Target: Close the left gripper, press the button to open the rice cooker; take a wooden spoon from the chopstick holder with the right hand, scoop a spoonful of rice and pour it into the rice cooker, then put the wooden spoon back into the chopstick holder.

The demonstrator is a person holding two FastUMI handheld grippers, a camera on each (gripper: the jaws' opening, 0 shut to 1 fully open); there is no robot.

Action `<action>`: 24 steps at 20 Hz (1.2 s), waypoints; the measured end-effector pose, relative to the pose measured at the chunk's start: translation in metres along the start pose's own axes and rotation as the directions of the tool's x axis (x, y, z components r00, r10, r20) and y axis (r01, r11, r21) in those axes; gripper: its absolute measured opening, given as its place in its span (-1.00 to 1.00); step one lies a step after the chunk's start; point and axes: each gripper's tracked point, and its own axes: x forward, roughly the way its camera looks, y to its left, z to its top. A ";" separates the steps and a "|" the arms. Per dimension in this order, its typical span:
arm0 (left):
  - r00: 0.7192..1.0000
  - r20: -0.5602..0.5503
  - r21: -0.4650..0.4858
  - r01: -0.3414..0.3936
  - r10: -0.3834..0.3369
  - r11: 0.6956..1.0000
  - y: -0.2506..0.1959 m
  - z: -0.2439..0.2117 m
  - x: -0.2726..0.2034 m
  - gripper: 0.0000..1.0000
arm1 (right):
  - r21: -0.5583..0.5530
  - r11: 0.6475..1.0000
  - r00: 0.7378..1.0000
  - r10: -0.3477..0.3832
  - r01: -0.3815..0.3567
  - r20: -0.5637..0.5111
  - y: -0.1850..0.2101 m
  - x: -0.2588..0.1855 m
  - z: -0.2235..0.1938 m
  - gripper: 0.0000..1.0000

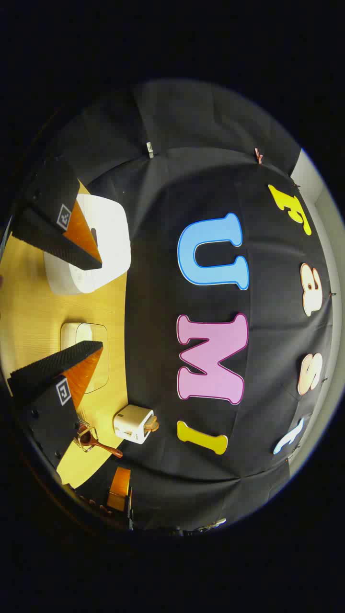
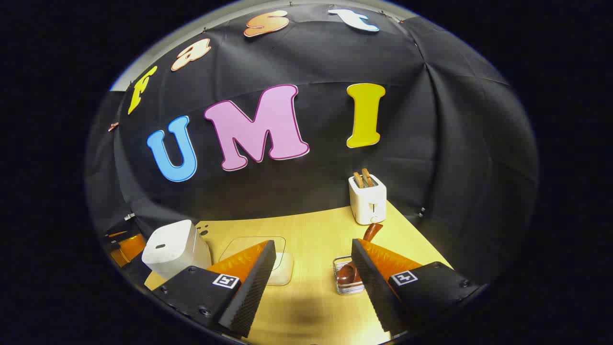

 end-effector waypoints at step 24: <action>0.993 -0.014 -0.023 0.114 -0.114 0.993 0.042 -0.010 0.054 0.55 | -0.071 0.993 0.994 -0.086 0.090 0.062 0.061 0.002 0.006 0.96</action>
